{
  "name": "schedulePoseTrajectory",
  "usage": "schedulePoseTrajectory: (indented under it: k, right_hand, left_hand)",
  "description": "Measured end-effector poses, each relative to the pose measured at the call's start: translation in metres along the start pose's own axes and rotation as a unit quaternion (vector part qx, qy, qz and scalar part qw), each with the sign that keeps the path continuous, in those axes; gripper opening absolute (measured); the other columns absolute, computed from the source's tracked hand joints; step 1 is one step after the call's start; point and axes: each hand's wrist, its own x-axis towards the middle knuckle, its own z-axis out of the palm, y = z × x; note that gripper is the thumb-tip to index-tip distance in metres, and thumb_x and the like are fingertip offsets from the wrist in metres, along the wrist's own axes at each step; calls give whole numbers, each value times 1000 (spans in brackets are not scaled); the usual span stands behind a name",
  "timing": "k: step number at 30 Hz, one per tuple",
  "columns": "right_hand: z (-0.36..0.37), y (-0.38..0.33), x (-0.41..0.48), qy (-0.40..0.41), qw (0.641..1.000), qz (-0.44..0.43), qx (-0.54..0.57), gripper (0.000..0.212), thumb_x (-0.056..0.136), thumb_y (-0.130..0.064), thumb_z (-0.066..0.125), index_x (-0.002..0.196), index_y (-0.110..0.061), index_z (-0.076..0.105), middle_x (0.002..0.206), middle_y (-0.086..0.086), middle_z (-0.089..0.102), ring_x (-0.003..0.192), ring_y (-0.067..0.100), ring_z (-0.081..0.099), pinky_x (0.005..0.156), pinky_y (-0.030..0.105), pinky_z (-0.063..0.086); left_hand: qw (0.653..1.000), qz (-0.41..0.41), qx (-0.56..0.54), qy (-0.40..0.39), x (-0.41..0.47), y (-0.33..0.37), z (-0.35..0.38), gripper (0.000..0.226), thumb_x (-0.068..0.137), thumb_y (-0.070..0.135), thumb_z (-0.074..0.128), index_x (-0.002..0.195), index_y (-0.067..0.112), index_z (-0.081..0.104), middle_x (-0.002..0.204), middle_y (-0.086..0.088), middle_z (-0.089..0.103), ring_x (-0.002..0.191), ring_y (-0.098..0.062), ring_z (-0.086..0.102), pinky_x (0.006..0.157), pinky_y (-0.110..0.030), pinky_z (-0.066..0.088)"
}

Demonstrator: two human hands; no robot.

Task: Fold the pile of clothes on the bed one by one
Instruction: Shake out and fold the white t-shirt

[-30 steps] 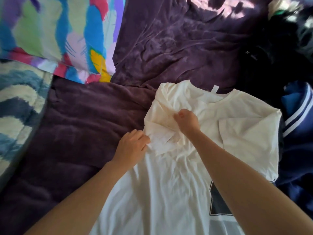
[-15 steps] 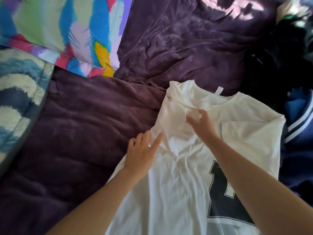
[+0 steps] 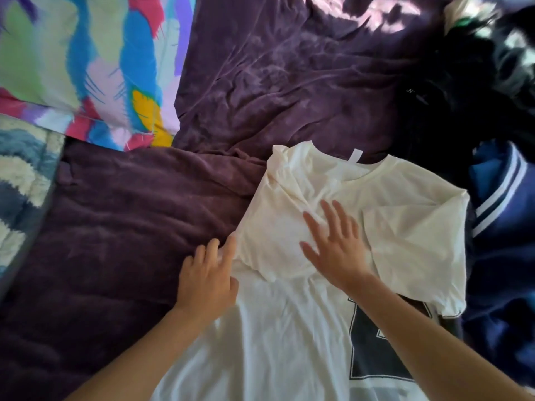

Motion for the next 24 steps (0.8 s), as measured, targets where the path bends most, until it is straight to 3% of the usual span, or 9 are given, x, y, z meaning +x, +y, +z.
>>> schedulePoseTrajectory:
  k: [2, 5, 9, 12, 14, 16, 20, 22, 24]
  right_hand:
    - [3, -2, -10, -137, 975, -168, -52, 60, 71, -60, 66, 124, -34, 60, 133, 10, 56, 122, 32, 53, 91, 51, 47]
    - [5, 19, -10, -344, 934, -93, -22, 58, 91, -59, 38, 144, -37, 29, 157, 5, 15, 145, 24, 11, 115, 49, 6]
    - [-7, 72, 12, -226, 973, -18, -34, 47, 96, -52, 30, 129, -26, 52, 150, 3, 31, 143, 21, 13, 111, 39, 0]
    - [-27, 131, 43, -137, 980, 145, -18, 46, 93, -40, 48, 134, -22, 48, 150, 9, 31, 141, 26, 18, 108, 42, 11]
    - [-38, 170, 61, -155, 950, 270, 10, 58, 91, -37, 52, 144, -21, 33, 150, 10, 28, 138, 29, 21, 108, 46, 20]
    - [-41, 200, 72, -202, 914, 348, 51, 66, 91, -36, 54, 147, -22, 23, 147, 11, 34, 134, 33, 29, 106, 49, 25]
    - [-33, 225, 78, -220, 868, 408, 177, 64, 88, -28, 60, 144, -14, 32, 133, 13, 52, 122, 35, 47, 106, 50, 33]
    - [-28, 227, 75, -223, 875, 391, 177, 51, 85, -20, 63, 133, -10, 50, 120, 14, 61, 110, 33, 55, 97, 42, 42]
    - [-25, 229, 71, -207, 886, 372, 184, 25, 82, -10, 62, 106, -7, 69, 87, 10, 66, 81, 27, 60, 72, 32, 46]
  left_hand:
    - [996, 85, 27, -7, 1, 7, 0, 83, 41, 21, 76, 122, 8, 62, 121, -23, 60, 102, -39, 63, 76, -49, 52]
    - [975, 211, 56, -43, 11, 13, 2, 58, 56, 42, 70, 109, 18, 71, 119, -8, 65, 111, -25, 61, 92, -47, 46]
    - [967, 249, -42, 12, 49, 16, -7, 40, 78, 43, 44, 83, 17, 74, 81, 0, 68, 74, -20, 66, 80, -38, 49]
    - [984, 153, -63, 65, 106, 23, -26, 37, 82, 32, 45, 95, 9, 71, 96, -10, 67, 83, -30, 64, 70, -43, 50]
    - [994, 17, -104, -1, 153, 28, -36, 38, 89, 25, 49, 122, 7, 58, 122, -16, 56, 108, -35, 53, 83, -46, 44]
    - [959, -120, -234, -110, 193, 31, -38, 47, 91, 27, 54, 133, 8, 46, 131, -16, 50, 119, -32, 46, 91, -41, 41]
    - [809, -298, -476, -175, 230, 44, -31, 13, 83, 13, 64, 75, 5, 56, 83, -13, 56, 83, -25, 54, 74, -36, 50]
    - [790, -341, -484, -161, 235, 49, -26, 7, 79, -2, 65, 77, 3, 61, 81, -16, 58, 76, -24, 53, 72, -35, 50]
    - [813, -332, -470, -87, 244, 46, -25, 26, 77, -11, 60, 98, 1, 68, 87, -20, 64, 71, -25, 53, 56, -19, 45]
